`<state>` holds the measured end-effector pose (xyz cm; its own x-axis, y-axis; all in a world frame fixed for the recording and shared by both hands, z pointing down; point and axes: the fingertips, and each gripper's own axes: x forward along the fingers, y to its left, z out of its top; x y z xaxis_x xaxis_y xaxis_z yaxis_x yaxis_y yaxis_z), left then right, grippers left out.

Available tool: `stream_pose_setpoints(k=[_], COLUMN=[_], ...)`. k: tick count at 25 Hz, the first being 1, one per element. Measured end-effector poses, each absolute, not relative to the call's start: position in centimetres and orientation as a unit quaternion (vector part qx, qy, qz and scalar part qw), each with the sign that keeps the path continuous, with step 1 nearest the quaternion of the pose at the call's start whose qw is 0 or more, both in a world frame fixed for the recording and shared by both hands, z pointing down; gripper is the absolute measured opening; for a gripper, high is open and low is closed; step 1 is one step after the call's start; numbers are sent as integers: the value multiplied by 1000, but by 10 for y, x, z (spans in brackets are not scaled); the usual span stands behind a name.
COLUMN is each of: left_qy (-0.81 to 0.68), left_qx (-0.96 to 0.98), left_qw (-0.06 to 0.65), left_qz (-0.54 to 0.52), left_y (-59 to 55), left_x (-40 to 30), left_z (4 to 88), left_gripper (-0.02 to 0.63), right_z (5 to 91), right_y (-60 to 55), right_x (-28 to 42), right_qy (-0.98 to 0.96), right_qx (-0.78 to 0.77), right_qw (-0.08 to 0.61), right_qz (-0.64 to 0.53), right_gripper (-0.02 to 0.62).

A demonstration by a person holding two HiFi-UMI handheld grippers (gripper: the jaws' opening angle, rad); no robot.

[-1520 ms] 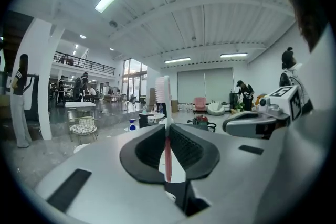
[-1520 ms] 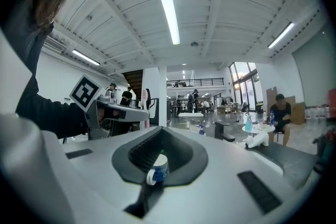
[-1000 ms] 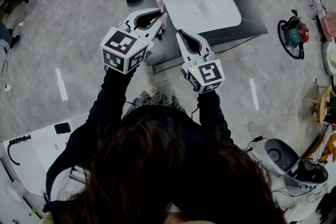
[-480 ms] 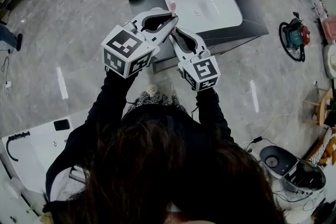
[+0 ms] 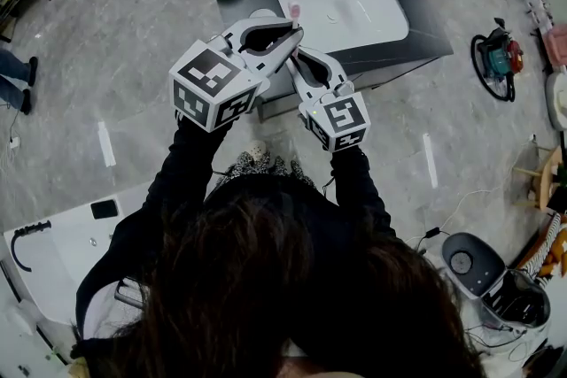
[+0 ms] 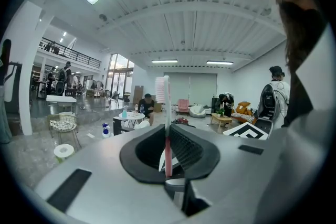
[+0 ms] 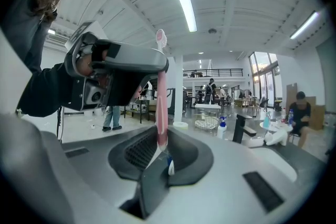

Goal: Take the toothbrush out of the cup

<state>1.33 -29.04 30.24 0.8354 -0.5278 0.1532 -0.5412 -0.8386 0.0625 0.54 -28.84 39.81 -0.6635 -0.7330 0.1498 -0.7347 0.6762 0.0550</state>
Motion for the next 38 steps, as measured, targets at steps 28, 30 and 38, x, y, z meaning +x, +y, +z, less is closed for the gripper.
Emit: stream_pose_setpoints(k=[28, 30, 38], left_qy=[-358, -374, -413], left_qx=[932, 926, 910], left_qw=[-4, 1, -24], left_qz=[-52, -55, -27], left_y=[-310, -314, -321], left_x=[-23, -32, -54], left_z=[295, 299, 310], left_gripper=[143, 143, 141], right_z=[374, 371, 361], right_y=[-294, -295, -302], right_x=[34, 43, 72], right_qy=[-899, -894, -877], right_qx=[439, 448, 479], right_qw=[17, 15, 5], right_qz=[-5, -6, -13], right_gripper=[55, 55, 55])
